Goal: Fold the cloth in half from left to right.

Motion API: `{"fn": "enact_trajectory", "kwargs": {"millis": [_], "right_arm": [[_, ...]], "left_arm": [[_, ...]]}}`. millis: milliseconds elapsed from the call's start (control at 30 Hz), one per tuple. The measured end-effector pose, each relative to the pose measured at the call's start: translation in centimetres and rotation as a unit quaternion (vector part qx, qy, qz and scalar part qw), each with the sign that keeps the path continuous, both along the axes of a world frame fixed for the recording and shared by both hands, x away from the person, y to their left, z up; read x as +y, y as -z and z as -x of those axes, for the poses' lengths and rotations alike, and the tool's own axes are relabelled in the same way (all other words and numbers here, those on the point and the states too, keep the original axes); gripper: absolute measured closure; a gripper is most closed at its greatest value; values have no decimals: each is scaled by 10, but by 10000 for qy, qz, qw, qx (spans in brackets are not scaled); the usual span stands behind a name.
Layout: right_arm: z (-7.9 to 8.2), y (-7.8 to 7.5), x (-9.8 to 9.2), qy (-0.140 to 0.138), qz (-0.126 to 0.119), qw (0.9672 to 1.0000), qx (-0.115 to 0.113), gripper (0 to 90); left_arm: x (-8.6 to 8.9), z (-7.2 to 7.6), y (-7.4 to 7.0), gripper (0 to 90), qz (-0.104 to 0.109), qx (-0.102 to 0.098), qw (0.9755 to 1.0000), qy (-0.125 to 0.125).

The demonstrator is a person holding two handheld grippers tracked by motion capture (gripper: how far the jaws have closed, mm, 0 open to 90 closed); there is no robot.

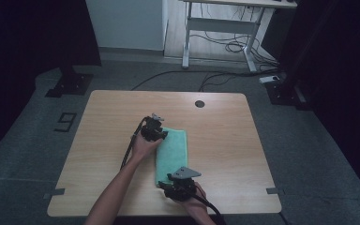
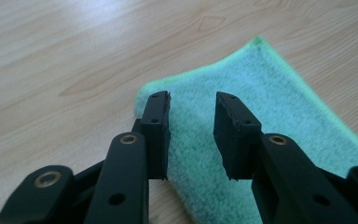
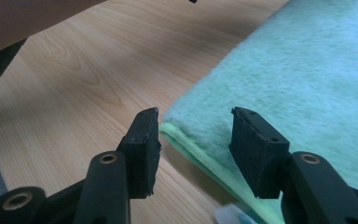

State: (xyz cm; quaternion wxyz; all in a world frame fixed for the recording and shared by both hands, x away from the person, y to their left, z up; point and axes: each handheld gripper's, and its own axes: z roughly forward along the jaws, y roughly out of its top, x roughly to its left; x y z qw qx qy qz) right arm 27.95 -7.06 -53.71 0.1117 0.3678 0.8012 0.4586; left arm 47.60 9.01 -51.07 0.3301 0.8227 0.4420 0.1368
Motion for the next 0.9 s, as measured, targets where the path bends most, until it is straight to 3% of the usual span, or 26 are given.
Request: {"fn": "enact_trajectory", "kwargs": {"millis": [433, 800, 900], "right_arm": [[-12, 11, 32, -328, 72, 9989, 326, 564], [-13, 13, 24, -335, -118, 9984, 447, 509], [-7, 7, 15, -338, -284, 9985, 317, 493]], "left_arm": [[11, -3, 15, 669, -179, 198, 9996, -97], [13, -4, 17, 657, -181, 200, 9995, -133], [13, -2, 13, 658, -132, 121, 9998, -108]]}}
